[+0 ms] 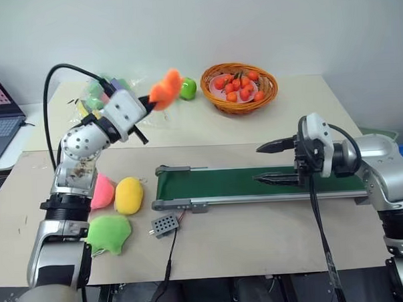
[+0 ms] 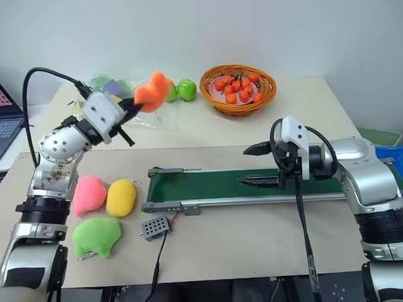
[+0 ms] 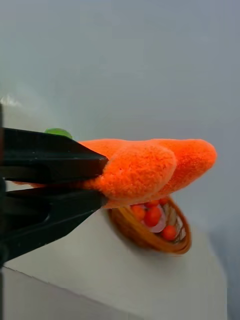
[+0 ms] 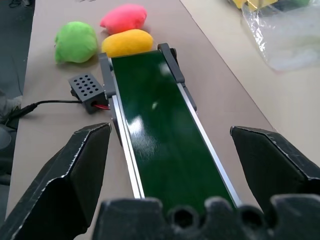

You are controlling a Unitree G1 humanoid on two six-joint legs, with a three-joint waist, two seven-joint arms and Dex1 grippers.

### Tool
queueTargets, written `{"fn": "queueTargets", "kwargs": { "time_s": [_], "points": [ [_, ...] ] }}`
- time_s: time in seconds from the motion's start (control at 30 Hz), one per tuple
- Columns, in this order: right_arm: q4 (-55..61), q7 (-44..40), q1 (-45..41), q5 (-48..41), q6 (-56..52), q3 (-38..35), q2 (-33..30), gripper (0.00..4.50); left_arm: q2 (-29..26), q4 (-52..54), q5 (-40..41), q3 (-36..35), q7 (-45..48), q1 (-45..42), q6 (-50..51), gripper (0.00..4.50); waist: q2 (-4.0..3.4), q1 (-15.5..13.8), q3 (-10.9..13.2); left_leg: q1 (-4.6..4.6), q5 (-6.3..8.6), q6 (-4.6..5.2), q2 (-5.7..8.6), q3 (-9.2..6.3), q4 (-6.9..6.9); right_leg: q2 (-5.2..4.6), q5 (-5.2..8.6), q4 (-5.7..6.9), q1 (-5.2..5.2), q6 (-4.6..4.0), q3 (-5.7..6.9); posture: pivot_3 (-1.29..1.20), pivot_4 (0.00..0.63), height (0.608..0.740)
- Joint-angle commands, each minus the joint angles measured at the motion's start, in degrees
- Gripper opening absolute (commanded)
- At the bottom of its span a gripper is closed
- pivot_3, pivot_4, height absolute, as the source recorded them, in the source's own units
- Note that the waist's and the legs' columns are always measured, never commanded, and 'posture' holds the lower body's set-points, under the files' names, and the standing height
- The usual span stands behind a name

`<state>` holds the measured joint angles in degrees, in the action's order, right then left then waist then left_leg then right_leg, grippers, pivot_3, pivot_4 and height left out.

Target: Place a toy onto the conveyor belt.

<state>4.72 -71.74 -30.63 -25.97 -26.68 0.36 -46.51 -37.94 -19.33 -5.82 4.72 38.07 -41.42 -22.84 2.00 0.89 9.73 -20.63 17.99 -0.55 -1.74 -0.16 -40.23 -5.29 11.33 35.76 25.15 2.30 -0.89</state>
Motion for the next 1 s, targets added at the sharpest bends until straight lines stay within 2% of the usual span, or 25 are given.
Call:
{"fn": "queueTargets", "kwargs": {
  "time_s": [0.03, 0.13, 0.33, 0.53, 0.97, 1.0],
  "points": [
    [2.35, 0.9, 0.23, -0.78, 0.93, -2.02, -0.36, 4.5, -6.01, 4.37, -11.37, 3.03, -2.84, 3.05, -16.15, 0.06, -0.01, 0.02, 0.0, 0.01, 0.0, 0.0, 0.0, 0.0, 0.0, 0.01, 0.0, -0.01, 0.01, 0.0, 0.0, 0.0, 0.15, 0.738],
    [2.48, 1.18, 0.32, -0.86, 0.88, -2.01, -0.39, 4.5, -7.21, 5.35, -14.08, 2.46, -6.58, 5.62, -21.07, 0.06, -0.02, -0.28, 0.01, 0.0, 0.0, 0.0, -0.02, 0.02, 0.01, -0.01, 0.0, 0.02, 0.01, 0.0, -0.01, 0.0, 0.15, 0.738],
    [2.57, 2.11, 0.01, -0.46, 1.0, -1.19, 0.5, 4.5, -5.59, 8.63, -21.4, 2.74, -14.35, 10.23, -28.42, 0.06, -0.02, -1.02, 0.01, -0.03, 0.01, 0.01, -0.02, 0.02, -0.02, -0.02, -0.01, 0.04, -0.01, 0.01, 0.02, 0.0, 0.15, 0.738],
    [3.08, 2.59, 0.16, -0.38, 0.68, -1.31, 0.28, 4.5, -5.82, 5.08, -27.81, 6.18, -18.11, 12.96, -34.17, 0.06, -0.03, -1.09, 0.01, 0.03, 0.01, 0.02, -0.03, 0.04, -0.02, -0.01, -0.01, 0.04, -0.03, 0.01, 0.02, 0.0, 0.15, 0.738],
    [6.04, 4.84, 2.07, -1.04, -0.61, -2.45, -0.38, 4.5, -6.14, -3.55, -38.15, 11.02, -25.92, 10.34, -38.17, 0.06, -0.03, -1.25, 0.01, 0.04, 0.01, 0.02, -0.02, 0.04, -0.04, -0.01, -0.01, 0.07, -0.03, 0.01, 0.02, 0.0, 0.15, 0.738],
    [6.12, 4.92, 2.2, -1.07, -0.61, -2.5, -0.44, 4.5, -6.23, -4.25, -38.61, 11.31, -26.25, 9.84, -38.14, 0.73, -0.03, -1.27, 0.01, 0.05, 0.01, 0.02, -0.02, 0.05, -0.05, -0.02, -0.01, 0.07, -0.04, 0.01, 0.02, 0.0, 0.15, 0.738]
  ]
}}
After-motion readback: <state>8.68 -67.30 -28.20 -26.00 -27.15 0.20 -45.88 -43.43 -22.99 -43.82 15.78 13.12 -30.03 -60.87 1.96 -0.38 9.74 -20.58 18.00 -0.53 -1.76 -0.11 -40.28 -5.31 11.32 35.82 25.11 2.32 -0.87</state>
